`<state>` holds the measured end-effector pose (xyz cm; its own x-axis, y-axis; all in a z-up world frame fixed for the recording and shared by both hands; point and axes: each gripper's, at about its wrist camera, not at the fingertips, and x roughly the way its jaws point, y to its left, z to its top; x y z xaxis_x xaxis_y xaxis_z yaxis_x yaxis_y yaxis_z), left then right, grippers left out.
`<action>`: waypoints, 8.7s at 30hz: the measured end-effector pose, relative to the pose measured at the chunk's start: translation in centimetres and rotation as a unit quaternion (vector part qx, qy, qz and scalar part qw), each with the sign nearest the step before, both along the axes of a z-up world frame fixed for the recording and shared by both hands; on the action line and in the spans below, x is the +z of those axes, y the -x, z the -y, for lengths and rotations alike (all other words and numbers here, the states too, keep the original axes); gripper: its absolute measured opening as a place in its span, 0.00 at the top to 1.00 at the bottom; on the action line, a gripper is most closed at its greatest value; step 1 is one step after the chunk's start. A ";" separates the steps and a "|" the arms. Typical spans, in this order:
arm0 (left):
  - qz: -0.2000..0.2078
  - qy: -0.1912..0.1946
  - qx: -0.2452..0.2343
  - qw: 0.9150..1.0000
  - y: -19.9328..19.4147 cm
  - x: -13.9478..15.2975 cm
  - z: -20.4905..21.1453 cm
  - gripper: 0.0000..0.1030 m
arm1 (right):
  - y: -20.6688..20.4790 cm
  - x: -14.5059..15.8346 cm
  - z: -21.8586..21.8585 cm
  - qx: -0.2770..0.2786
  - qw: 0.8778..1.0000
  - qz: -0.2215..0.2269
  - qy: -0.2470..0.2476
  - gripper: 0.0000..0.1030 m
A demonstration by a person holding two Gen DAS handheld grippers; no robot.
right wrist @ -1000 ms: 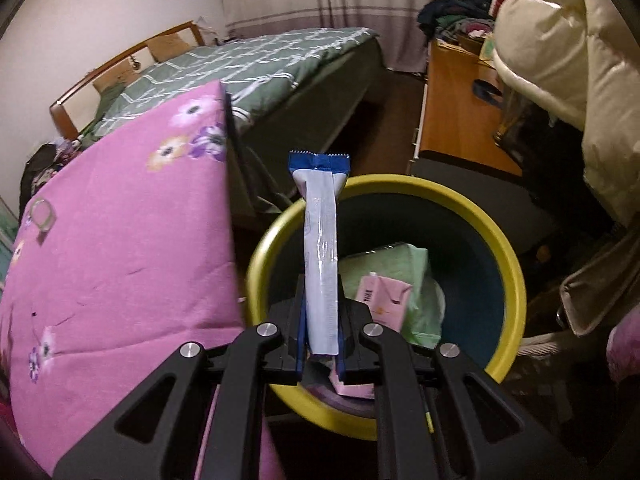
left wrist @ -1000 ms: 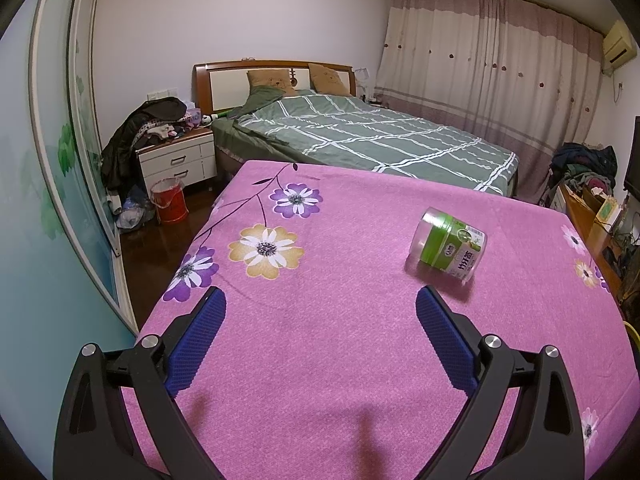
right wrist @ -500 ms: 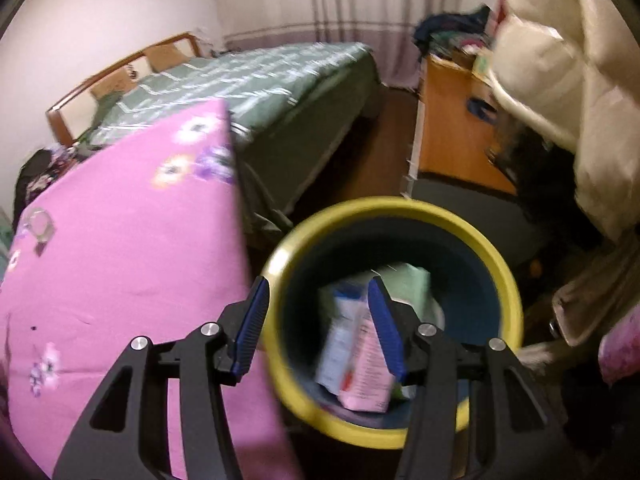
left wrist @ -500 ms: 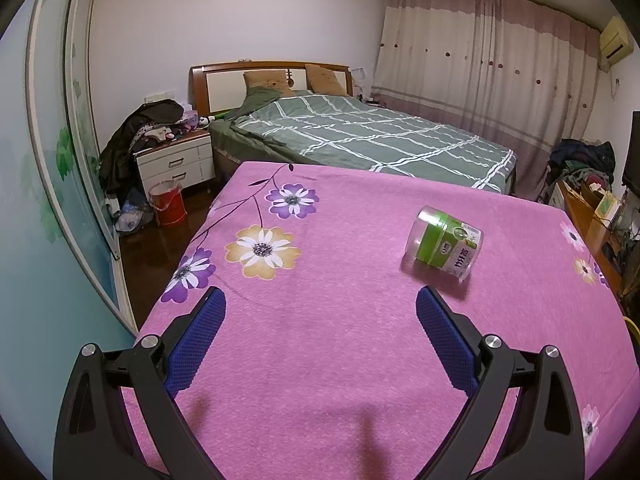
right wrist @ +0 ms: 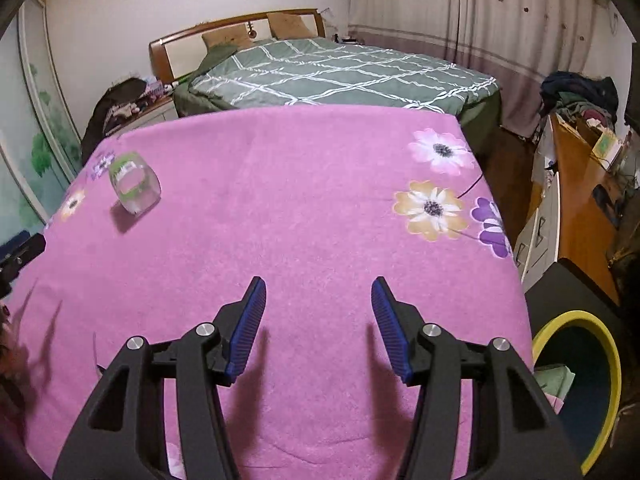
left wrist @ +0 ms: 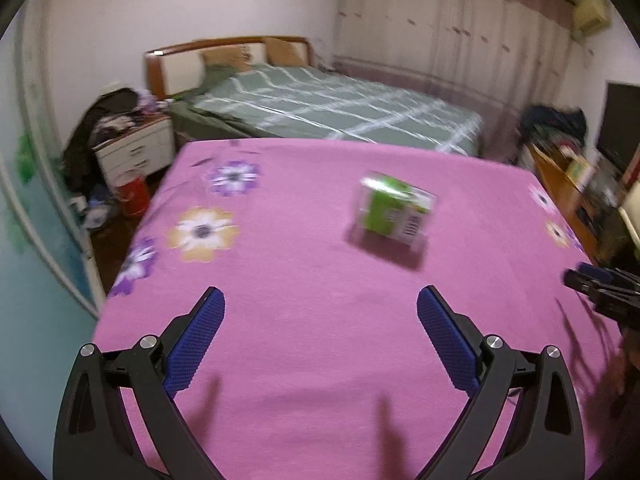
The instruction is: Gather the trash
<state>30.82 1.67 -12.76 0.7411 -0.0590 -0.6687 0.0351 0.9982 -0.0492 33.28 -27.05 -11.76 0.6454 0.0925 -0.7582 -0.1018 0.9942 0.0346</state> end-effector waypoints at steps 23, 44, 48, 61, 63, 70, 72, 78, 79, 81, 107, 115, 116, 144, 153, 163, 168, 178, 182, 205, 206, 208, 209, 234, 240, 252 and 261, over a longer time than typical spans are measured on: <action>-0.042 -0.067 -0.180 0.981 -14.5 -0.7 5.3 0.05 | -0.2 -1.3 1.6 -0.009 0.999 -0.026 -0.047 0.38; -0.046 -0.072 -0.196 0.977 -13.0 0.2 7.5 0.32 | -0.3 -1.4 1.5 -0.011 0.999 -0.027 -0.043 0.37; -0.029 -0.073 -0.193 0.978 -9.8 2.5 8.3 0.32 | 0.4 -1.2 1.9 -0.023 0.999 -0.023 -0.023 0.37; -0.004 -0.060 -0.259 0.964 -0.3 7.1 19.0 0.32 | 15.5 4.8 10.1 -0.106 0.993 0.052 0.011 0.33; -0.003 -0.054 -0.282 0.958 1.0 7.2 22.0 0.32 | 18.5 5.9 11.8 -0.127 0.990 0.065 0.016 0.32; -0.025 -0.047 -0.375 0.925 5.1 5.7 35.3 0.32 | 26.2 7.0 16.6 -0.208 0.974 0.082 0.047 0.30; -0.033 -0.050 -0.395 0.917 5.9 4.9 38.8 0.32 | 27.4 6.8 17.8 -0.223 0.970 0.079 0.045 0.30; -0.063 -0.071 -0.431 0.897 6.6 2.2 47.0 0.32 | 30.0 5.4 21.1 -0.257 0.964 0.070 0.025 0.30; -0.070 -0.074 -0.435 0.895 6.8 1.8 48.2 0.32 | 30.2 5.2 21.6 -0.259 0.963 0.069 0.023 0.30; -0.080 -0.081 -0.439 0.891 6.8 1.0 50.1 0.32 | 30.7 4.7 22.5 -0.265 0.962 0.065 0.018 0.30; 0.039 -0.009 -0.307 0.951 10.5 10.8 34.3 0.05 | 29.7 5.5 18.7 -0.220 0.973 0.074 0.004 0.24; 0.100 -0.038 -0.148 0.983 15.8 13.2 18.6 0.05 | 28.6 7.9 13.9 -0.165 0.981 0.105 0.001 0.21; 0.103 -0.040 -0.132 0.985 16.3 13.3 17.2 0.05 | 28.6 8.2 13.6 -0.162 0.981 0.108 0.001 0.20; 0.145 0.006 0.038 0.989 29.3 14.1 2.3 0.05 | 33.5 13.6 8.6 -0.140 0.970 0.196 0.016 0.08; 0.134 0.002 0.038 0.990 29.0 14.0 2.3 0.05 | 32.6 13.1 8.3 -0.136 0.973 0.185 0.018 0.08; 0.129 -0.008 0.035 0.991 28.0 13.7 2.7 0.05 | 32.0 12.8 8.2 -0.135 0.974 0.182 0.015 0.07; 0.128 -0.009 0.033 0.991 27.9 13.7 2.7 0.05 | 32.1 12.7 8.2 -0.135 0.974 0.181 0.014 0.07; 0.127 -0.010 0.033 0.991 27.8 13.4 2.9 0.05 | 32.1 12.7 8.3 -0.137 0.974 0.181 0.010 0.07; 0.126 -0.011 0.031 0.991 27.7 13.4 2.7 0.05 | 32.0 12.6 8.2 -0.136 0.974 0.179 0.009 0.07; 0.125 -0.016 0.023 0.992 27.5 12.9 3.2 0.05 | 31.6 12.3 8.2 -0.133 0.975 0.176 0.004 0.07; 0.124 -0.016 0.022 0.992 27.4 12.8 3.2 0.05 | 31.6 12.3 8.2 -0.133 0.975 0.176 0.004 0.07; 0.125 -0.016 0.023 0.992 27.5 12.8 3.3 0.05 | 31.6 12.3 8.2 -0.133 0.975 0.176 0.004 0.07; 0.125 -0.017 0.023 0.992 27.5 12.8 3.3 0.05 | 31.6 12.3 8.2 -0.133 0.975 0.176 0.003 0.07; 0.125 -0.020 0.018 0.992 27.2 13.0 3.7 0.05 | 31.6 11.8 8.1 -0.132 0.976 0.174 0.001 0.07; 0.125 -0.023 0.010 0.992 27.0 12.9 3.7 0.05 | 31.6 11.8 8.1 -0.133 0.976 0.174 0.000 0.07; 0.124 -0.025 0.007 0.992 26.9 13.0 3.8 0.05 | 31.6 11.8 8.2 -0.133 0.976 0.173 0.000 0.07; 0.122 -0.020 0.003 0.992 26.8 12.9 3.8 0.05 | 31.5 11.9 8.3 -0.133 0.976 0.173 0.000 0.07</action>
